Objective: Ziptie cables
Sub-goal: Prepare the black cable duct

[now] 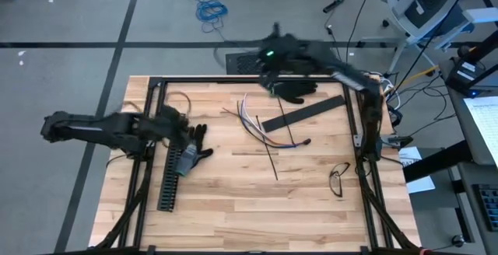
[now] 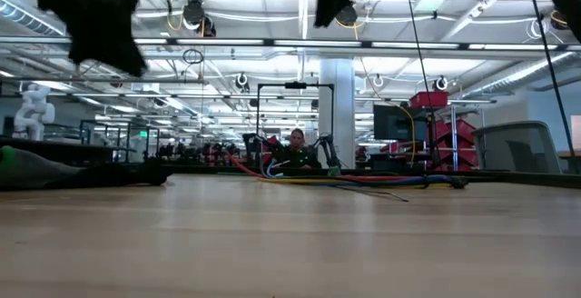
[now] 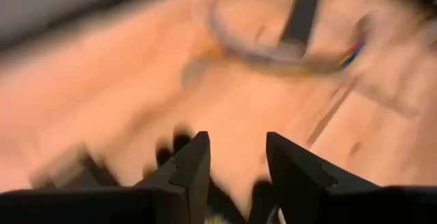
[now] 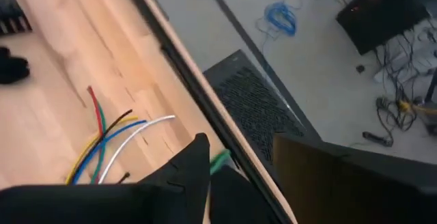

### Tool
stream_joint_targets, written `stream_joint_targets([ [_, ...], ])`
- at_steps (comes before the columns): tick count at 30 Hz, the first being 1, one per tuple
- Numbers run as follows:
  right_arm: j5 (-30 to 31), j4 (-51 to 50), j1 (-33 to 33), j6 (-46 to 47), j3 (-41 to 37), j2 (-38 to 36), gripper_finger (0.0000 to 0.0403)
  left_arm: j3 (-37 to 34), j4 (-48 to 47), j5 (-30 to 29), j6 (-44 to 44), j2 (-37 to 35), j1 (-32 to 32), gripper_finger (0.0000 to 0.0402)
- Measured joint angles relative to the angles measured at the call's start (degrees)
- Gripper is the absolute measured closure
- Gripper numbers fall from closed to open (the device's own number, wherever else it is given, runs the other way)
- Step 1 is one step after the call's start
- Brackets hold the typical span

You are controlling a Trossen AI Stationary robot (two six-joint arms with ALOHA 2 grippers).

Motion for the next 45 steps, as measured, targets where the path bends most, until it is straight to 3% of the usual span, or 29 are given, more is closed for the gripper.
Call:
stream_joint_targets([
  [3,-0.1,-2.4,-1.0,1.4,0.1,-5.5,0.0252,-3.8,-3.2,1.3,-11.3,4.5,0.4,0.0262],
  [6,0.2,-5.0,-1.1,1.7,0.3,-8.8,0.0252,-3.7,-7.0,1.5,-15.6,8.8,1.2,0.0262],
  [14,-0.2,-8.3,0.1,-0.6,0.1,-10.6,0.0252,2.0,-16.9,2.6,-13.1,20.5,7.7,0.0262],
  [17,-0.2,-8.3,0.0,-0.7,-1.1,-10.5,0.0252,3.9,-21.6,6.2,-10.3,25.4,10.7,0.0262],
  [23,-0.4,-7.8,0.1,-1.9,-4.3,-10.4,0.0252,9.3,-23.1,5.7,-9.6,31.4,13.7,0.0262],
  [30,-0.7,-7.2,0.1,-2.5,-8.3,-10.4,0.0252,13.7,-21.9,3.2,-8.2,33.8,15.0,0.0262],
  [35,-0.7,-7.1,0.1,-2.7,-10.3,-10.4,0.0252,13.9,-15.6,5.3,-0.6,33.8,16.1,0.0262],
  [40,-0.7,-7.0,0.1,-2.7,-10.7,-10.4,0.0252,13.9,-18.0,5.2,11.8,38.0,17.0,0.0262],
  [45,-0.8,-7.0,0.1,-2.3,-10.7,-10.4,0.0252,15.8,-18.3,0.9,18.7,39.8,17.3,0.0262],
])
